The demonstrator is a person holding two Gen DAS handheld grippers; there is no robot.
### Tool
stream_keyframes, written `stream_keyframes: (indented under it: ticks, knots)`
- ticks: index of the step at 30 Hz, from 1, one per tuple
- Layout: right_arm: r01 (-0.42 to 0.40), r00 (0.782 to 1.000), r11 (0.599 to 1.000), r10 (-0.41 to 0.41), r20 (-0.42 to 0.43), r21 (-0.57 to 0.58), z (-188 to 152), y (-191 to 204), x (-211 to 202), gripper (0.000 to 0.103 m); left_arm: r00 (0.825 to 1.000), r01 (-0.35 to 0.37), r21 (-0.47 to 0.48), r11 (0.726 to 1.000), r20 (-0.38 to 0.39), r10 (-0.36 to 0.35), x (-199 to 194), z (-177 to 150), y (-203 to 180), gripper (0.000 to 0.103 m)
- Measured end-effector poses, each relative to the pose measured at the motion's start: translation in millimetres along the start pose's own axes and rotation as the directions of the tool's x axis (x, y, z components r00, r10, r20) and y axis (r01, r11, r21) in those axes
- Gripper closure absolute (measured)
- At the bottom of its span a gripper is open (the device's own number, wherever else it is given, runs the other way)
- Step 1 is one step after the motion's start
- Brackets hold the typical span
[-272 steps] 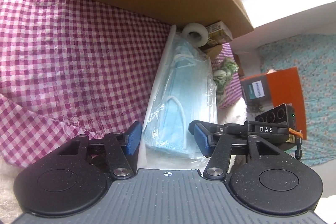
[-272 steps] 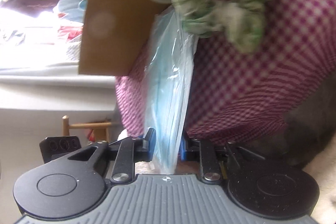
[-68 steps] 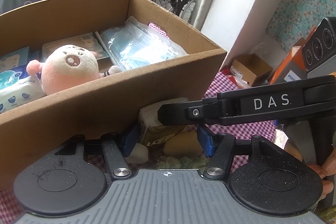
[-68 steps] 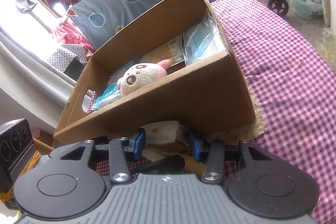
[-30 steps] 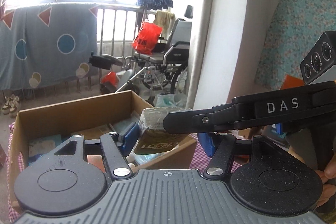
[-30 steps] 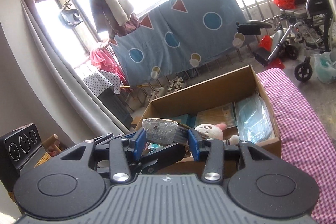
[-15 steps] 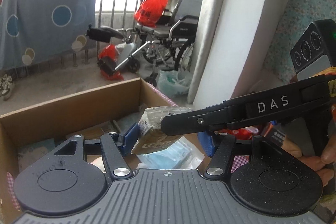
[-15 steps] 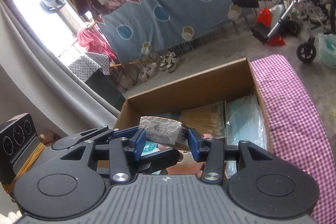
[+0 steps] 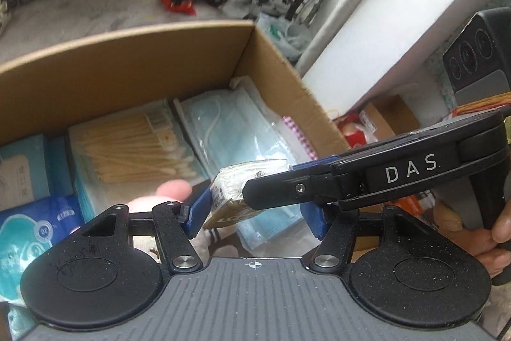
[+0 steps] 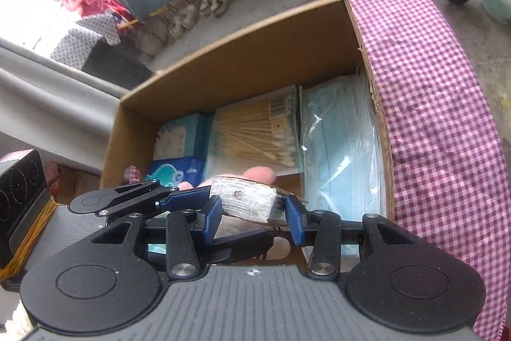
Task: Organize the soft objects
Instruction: 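Lift the wrapped bar and carry it toward the box, then lower the gold wrapped bar into the box and open the right gripper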
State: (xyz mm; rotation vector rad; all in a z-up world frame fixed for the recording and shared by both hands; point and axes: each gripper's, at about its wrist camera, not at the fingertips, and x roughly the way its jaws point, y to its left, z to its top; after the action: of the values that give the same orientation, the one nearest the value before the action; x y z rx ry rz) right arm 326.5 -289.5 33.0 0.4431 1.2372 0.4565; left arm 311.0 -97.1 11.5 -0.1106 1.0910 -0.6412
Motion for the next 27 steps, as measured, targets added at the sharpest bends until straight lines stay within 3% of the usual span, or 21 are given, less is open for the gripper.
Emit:
stream_keyframes:
  ticks: [5, 12, 14, 20, 27]
  knots:
    - [0.062, 0.995, 0.998, -0.061, -0.075, 0.008, 16.5, -2.2, 19.9, 0.057, 0.998, 0.002, -0.042, 0.999, -0.062, -0.004, 15.7, 12.4, 10.3, 0.041]
    - [0.144, 0.987, 0.988, -0.147, -0.06, -0.051, 29.6, 12.1, 27.0, 0.053, 0.999, 0.007, -0.075, 0.997, -0.051, -0.011, 14.3, 23.7, 19.6, 0.028]
    - [0.163, 0.984, 0.984, -0.167, -0.058, -0.067, 30.0, 15.2, 29.4, 0.053, 0.999, 0.002, -0.078, 0.997, -0.036, -0.005, 8.2, 24.1, 21.4, 0.023]
    - [0.211, 0.976, 0.973, -0.215, -0.038, -0.096, 32.7, 26.8, 40.1, 0.053, 0.999, 0.002, -0.078, 0.997, 0.041, 0.001, -26.5, 20.8, 25.6, 0.019]
    - [0.266, 0.964, 0.949, -0.262, 0.044, -0.167, 47.7, 35.1, 48.6, 0.053, 0.984, 0.013, -0.074, 0.997, 0.18, 0.001, -86.0, 6.9, 29.0, 0.011]
